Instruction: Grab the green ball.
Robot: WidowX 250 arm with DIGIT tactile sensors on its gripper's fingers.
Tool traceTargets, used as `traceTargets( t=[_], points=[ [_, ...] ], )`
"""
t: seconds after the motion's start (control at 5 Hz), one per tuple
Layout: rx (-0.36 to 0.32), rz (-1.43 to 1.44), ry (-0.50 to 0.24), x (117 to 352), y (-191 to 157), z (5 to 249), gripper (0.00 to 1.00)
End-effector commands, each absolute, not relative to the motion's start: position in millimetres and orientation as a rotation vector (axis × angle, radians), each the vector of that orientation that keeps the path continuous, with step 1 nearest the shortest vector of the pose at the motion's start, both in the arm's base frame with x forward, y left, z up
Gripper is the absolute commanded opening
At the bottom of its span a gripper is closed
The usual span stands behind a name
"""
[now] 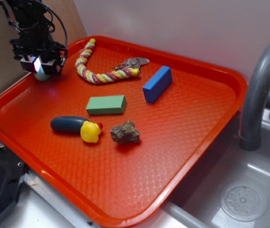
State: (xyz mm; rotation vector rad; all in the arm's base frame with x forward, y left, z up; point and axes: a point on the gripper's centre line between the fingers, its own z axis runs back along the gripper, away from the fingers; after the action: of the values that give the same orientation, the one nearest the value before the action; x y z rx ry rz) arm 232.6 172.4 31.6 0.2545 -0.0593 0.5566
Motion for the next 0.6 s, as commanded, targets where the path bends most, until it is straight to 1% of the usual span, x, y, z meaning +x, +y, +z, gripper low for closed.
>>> traceTargets(
  t=[0.0, 0.2, 0.4],
  points=[
    [0.149, 0.398, -0.093, 230.8, 140.0, 102.2, 0.00],
    [0.061, 0.323, -0.125, 228.0, 101.6, 153.9, 0.00],
    [0.067, 0.177, -0.140, 230.0, 61.8, 203.4, 0.00]
  ],
)
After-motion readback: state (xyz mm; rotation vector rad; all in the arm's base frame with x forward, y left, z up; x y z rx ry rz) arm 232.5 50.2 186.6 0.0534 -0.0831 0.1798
